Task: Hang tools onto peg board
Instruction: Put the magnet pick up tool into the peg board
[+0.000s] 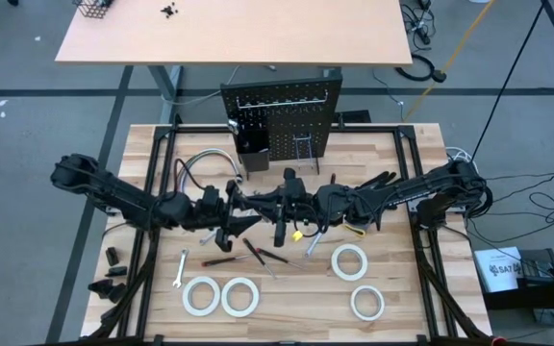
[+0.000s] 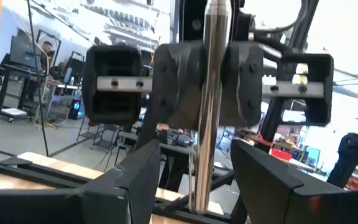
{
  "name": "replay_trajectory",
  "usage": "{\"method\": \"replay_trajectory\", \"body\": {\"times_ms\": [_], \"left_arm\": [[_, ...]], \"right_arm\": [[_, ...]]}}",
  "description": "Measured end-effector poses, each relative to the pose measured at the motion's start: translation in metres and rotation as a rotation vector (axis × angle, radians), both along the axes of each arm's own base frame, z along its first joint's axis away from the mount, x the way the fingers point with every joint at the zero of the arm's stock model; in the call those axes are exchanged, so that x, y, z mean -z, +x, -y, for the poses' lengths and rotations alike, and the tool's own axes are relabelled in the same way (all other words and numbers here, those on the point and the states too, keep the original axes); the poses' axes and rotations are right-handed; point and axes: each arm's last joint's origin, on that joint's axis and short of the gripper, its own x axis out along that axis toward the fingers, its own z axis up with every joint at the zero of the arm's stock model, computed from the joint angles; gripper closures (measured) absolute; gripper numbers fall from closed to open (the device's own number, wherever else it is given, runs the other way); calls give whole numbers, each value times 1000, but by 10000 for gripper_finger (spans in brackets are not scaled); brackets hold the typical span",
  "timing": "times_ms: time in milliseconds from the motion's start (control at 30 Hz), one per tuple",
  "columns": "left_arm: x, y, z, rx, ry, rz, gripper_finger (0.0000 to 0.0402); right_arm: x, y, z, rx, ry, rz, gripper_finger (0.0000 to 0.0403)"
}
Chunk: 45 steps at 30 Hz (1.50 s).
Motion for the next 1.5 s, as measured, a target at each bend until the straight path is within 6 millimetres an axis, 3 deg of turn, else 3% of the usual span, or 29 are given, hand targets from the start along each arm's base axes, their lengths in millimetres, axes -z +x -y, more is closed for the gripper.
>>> {"method": "replay_trajectory", "body": {"times_ms": [133,433,567,733,833,967,1200,1367,1500], "left_arm": [[-8,4,1,1,-4,14,203],[-4,5,2,22,32,-25,214],[-5,5,2,18,37,-25,260],[-3,6,2,14,34,-39,365],[-2,6,2,32,-13,-54,371],[-2,5,2,46,-30,-59,371],[-7,-2,0,75,-76,-90,371],[-14,-16,-5,149,-174,-169,371],[-19,-25,-10,293,-401,-232,371]], "right_arm": [[0,0,0,10,-6,-3,391],[0,0,0,12,-23,-5,391],[0,0,0,13,-28,-6,391],[0,0,0,1,-42,-11,391],[1,0,-1,-35,-69,-21,387],[3,0,-1,-50,-120,-42,346],[3,-5,-1,-57,-355,-136,271],[-16,-23,-6,-61,-573,-142,242],[-32,-39,-11,-56,-795,-122,234]]}}
